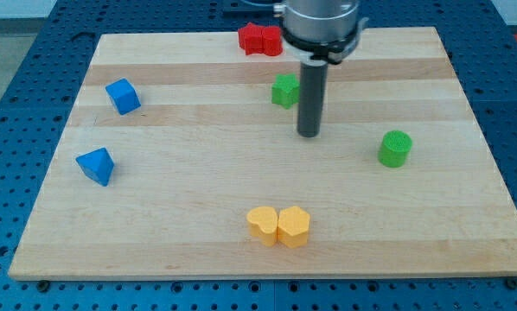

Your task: Move the green circle down

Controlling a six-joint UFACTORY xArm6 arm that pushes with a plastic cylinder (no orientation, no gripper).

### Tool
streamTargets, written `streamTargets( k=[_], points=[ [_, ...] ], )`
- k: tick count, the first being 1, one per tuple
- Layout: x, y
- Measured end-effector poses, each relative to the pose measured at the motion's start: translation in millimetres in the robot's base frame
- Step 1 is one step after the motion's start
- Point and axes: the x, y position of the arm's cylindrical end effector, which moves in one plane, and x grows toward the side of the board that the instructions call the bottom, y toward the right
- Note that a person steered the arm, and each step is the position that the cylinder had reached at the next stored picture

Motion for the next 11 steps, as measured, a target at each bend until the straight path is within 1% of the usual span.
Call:
streamTargets(
  k=[1,2,3,5,6,7,9,10,11],
  points=[
    [21.2,26.5],
    [53.7,55.1],
    [52.4,69.2],
    [4.6,71.1],
    [-1.5,91.2],
    [19.8,95.8],
    [97.6,104.0],
    [122.8,104.0],
    [123.2,90.4]
  ],
)
